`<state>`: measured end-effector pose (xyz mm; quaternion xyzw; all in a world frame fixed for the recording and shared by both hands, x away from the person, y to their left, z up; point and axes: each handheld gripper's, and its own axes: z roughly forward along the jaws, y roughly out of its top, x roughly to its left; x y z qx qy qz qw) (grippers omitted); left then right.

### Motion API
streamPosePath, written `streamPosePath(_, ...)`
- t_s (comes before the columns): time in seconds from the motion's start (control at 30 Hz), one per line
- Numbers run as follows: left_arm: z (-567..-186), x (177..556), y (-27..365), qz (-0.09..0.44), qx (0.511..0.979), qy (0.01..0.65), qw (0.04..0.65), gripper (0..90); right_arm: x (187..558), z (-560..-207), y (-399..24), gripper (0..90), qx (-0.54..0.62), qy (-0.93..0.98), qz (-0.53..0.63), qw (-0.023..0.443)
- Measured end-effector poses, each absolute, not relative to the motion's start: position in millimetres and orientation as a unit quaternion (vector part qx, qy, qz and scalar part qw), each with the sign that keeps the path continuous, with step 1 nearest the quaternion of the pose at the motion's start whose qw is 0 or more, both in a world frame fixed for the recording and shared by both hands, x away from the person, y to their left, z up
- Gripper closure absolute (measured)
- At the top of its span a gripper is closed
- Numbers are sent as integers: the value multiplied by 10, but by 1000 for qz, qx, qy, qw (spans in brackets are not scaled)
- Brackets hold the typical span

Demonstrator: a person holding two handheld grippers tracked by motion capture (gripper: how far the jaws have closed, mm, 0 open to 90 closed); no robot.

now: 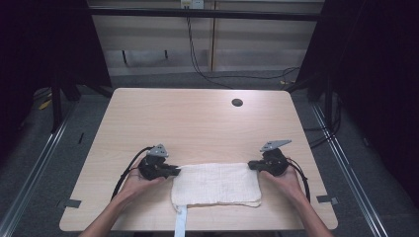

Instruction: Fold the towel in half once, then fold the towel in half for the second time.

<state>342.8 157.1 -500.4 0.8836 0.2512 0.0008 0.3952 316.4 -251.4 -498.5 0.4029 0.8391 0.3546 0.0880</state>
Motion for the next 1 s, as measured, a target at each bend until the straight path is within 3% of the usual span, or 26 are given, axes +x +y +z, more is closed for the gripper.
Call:
streamPosePath(0.2, -5013, 3400, 1396, -16, 884, 243, 400, 833, 3149, -4968, -2624, 847, 418, 836, 338, 109)
streamPosePath(0.33, -5009, 3405, 1426, -15, 880, 251, 402, 761, 3136, -4923, -2653, 608, 428, 828, 343, 113)
streamPosePath(0.43, -4977, 3418, 1458, -8, 875, 258, 409, 642, 3073, -4840, -2561, 550, 414, 830, 355, 122)
streamPosePath(0.57, -4942, 3454, 1491, 1, 870, 268, 414, 592, 2948, -4695, -2279, 537, 375, 838, 381, 112)
streamPosePath(1.0, -4953, 3527, 1415, 1, 870, 269, 413, 577, 2732, -4660, -1439, 523, 282, 867, 410, 33)
